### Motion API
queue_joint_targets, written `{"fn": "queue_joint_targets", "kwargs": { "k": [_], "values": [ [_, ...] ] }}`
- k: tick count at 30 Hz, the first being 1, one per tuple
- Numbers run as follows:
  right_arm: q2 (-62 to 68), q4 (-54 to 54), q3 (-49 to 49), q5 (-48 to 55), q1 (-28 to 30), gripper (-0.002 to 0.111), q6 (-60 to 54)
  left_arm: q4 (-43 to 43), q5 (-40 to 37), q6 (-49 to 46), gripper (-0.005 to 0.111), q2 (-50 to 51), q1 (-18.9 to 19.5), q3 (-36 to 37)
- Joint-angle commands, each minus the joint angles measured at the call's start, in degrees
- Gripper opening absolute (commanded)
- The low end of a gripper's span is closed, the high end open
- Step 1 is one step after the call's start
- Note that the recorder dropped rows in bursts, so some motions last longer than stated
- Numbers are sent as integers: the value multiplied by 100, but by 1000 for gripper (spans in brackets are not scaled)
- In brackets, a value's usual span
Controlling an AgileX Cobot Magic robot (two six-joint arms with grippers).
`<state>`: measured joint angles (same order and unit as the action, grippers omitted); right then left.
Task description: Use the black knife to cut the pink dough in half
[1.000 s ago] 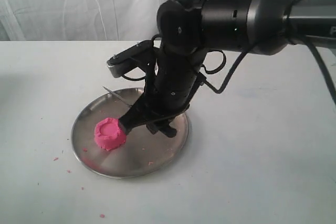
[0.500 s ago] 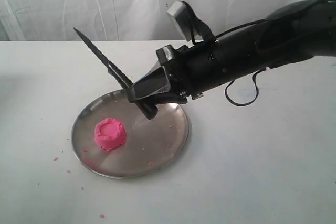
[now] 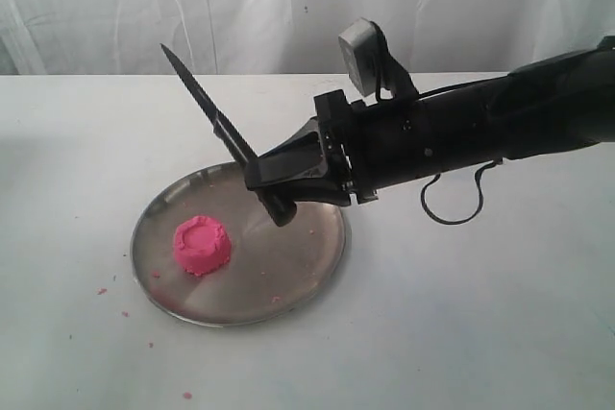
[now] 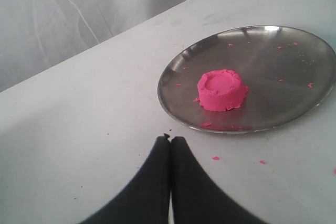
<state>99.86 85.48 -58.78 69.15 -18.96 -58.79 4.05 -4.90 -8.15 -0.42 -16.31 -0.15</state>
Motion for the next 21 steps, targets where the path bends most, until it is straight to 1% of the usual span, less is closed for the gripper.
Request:
{"fn": "queue_joint_targets", "kwargs": {
  "k": [1, 11, 18, 21],
  "values": [
    [-51, -308, 11, -49, 28, 0, 225, -30, 38, 47, 0, 42, -33, 15],
    [-40, -886, 16, -93, 16, 0, 393, -30, 38, 47, 0, 42, -33, 15],
    [-29, -909, 26, 25, 16, 0, 393, -30, 38, 47, 0, 42, -33, 15],
    [-29, -784, 188, 81, 16, 0, 335, -30, 38, 47, 0, 42, -33, 15]
  ]
}}
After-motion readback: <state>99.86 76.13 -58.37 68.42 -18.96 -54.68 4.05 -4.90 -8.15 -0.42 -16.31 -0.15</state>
